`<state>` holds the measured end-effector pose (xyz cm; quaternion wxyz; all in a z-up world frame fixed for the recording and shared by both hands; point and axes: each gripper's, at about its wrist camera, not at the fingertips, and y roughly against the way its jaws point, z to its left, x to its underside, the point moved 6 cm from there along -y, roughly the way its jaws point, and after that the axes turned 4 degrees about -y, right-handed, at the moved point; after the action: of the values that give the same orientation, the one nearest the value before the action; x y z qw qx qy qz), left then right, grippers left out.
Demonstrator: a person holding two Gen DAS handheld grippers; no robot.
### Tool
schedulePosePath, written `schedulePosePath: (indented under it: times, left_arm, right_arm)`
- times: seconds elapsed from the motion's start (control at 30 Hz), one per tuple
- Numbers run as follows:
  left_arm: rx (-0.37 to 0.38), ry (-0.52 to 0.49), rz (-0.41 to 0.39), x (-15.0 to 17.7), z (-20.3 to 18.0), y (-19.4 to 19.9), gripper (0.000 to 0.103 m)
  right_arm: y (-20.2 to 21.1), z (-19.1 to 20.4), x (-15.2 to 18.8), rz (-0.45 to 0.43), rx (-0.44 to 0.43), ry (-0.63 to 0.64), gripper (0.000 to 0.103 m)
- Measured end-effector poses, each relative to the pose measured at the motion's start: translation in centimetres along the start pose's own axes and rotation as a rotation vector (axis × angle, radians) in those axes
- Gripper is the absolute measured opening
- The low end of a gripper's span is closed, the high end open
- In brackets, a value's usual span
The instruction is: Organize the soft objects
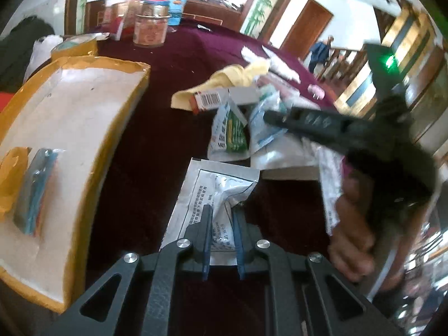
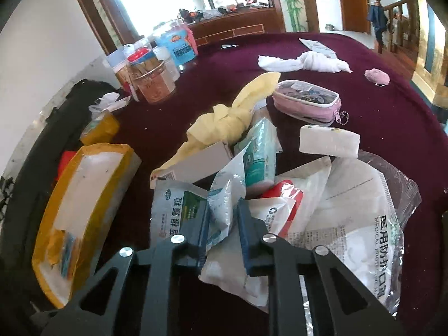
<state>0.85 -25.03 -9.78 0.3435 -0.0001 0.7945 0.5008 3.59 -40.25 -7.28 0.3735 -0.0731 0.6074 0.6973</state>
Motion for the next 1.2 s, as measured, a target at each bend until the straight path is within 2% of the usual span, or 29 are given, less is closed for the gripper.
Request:
schedulePosePath:
  times: [0.1, 0.2, 0.27, 0.33, 0.4, 0.43, 0.57, 0.67, 0.83, 0.9, 0.97, 1.1, 1.2]
  left_arm:
    - [0.053, 0.042, -0.019, -0.3, 0.6, 1.2, 0.013]
    - [0.097, 0.081, -0.035, -0.6, 1.4, 2.3, 0.013]
    - [0.143, 0.112, -0.051, -0.6, 1.8, 3.6, 0.013]
    - [0.161, 0.126, -0.081, -0.9, 2.2, 4.9, 0.013]
    - [0.177, 0.144, -0.112, -1.1, 2.9, 6.5, 0.013]
    - [0.184, 0.153, -0.123, -1.3, 3.3, 7.3, 0.013]
    - [0.182, 0.188, -0.174, -2.1, 5.8, 10.4, 0.013]
    - [0.117, 0.214, -0.222, -3.8, 9.4, 12.7, 0.013]
    - [0.002, 0.231, -0.226, -6.7, 14.9, 12.8, 0.013]
    - [-0.024, 0.24, -0.194, -7.8, 16.9, 11.2, 0.013]
    - [-0.048, 0.24, -0.165, -8.5, 18.2, 9.7, 0.013]
    - [-0.134, 0.239, -0.056, -8.9, 21.0, 5.7, 0.013]
    - [-0.148, 0.223, 0.019, -8.5, 21.8, 3.4, 0.013]
  right_arm:
    - [0.2, 0.1, 0.2, -0.01, 0.036, 0.002, 0.01]
    - [2.0, 0.4, 0.4, -0.047, 0.003, -0.032, 0.008]
    - [3.7, 0.8, 0.5, -0.108, 0.003, -0.045, 0.008]
    - [5.1, 1.2, 0.7, -0.149, -0.032, -0.061, 0.007]
    - [6.3, 2.1, 0.9, -0.166, -0.108, -0.076, 0.007]
    - [7.0, 3.1, 1.1, -0.173, -0.177, -0.072, 0.007]
    - [8.2, 7.3, 1.8, -0.166, -0.368, -0.005, 0.007]
    - [7.3, 11.4, 2.2, -0.116, -0.458, 0.052, 0.007]
    - [2.7, 16.8, 2.4, -0.004, -0.504, 0.093, 0.007]
    - [0.3, 18.1, 2.3, 0.04, -0.509, 0.088, 0.007]
    - [-2.0, 18.9, 2.4, 0.075, -0.474, 0.088, 0.007]
    - [-4.4, 20.0, 2.9, 0.088, -0.43, 0.121, 0.007]
    - [-5.3, 20.3, 3.2, 0.095, -0.409, 0.144, 0.007]
